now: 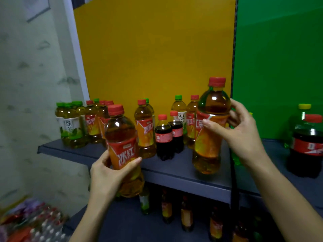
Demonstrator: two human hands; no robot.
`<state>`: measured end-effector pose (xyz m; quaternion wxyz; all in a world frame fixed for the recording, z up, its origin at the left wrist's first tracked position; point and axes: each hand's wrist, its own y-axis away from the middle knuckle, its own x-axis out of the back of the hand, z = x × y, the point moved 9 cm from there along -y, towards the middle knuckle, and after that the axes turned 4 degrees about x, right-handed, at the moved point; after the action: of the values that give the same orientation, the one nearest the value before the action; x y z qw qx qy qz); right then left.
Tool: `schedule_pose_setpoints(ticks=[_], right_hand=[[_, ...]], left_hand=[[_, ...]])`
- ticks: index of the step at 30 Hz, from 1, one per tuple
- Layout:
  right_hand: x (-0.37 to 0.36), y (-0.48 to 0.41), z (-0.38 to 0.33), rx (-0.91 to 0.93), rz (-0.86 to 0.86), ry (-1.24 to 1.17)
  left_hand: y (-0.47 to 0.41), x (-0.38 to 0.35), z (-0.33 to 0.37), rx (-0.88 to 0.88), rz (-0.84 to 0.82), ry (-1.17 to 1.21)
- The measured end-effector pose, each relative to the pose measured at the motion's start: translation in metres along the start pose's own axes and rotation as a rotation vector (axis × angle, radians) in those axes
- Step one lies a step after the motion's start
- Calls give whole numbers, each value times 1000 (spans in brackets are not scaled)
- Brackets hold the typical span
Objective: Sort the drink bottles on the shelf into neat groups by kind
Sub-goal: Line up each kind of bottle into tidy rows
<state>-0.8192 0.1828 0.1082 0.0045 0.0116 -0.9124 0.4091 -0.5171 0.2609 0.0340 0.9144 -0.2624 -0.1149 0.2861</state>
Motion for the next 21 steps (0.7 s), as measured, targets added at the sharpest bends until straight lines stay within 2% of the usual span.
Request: schedule_pose_setpoints(ticks=[8,15,21], right_hand=[[-3,22,24,-73,180,136],[9,24,45,-105,265,232],[14,17,62,-85,286,282]], left_hand=[[-42,-12,-22,-19,-178,60],[-70,-57,-38,-15,-250,104],[-88,-74,-57,-24,-238,78]])
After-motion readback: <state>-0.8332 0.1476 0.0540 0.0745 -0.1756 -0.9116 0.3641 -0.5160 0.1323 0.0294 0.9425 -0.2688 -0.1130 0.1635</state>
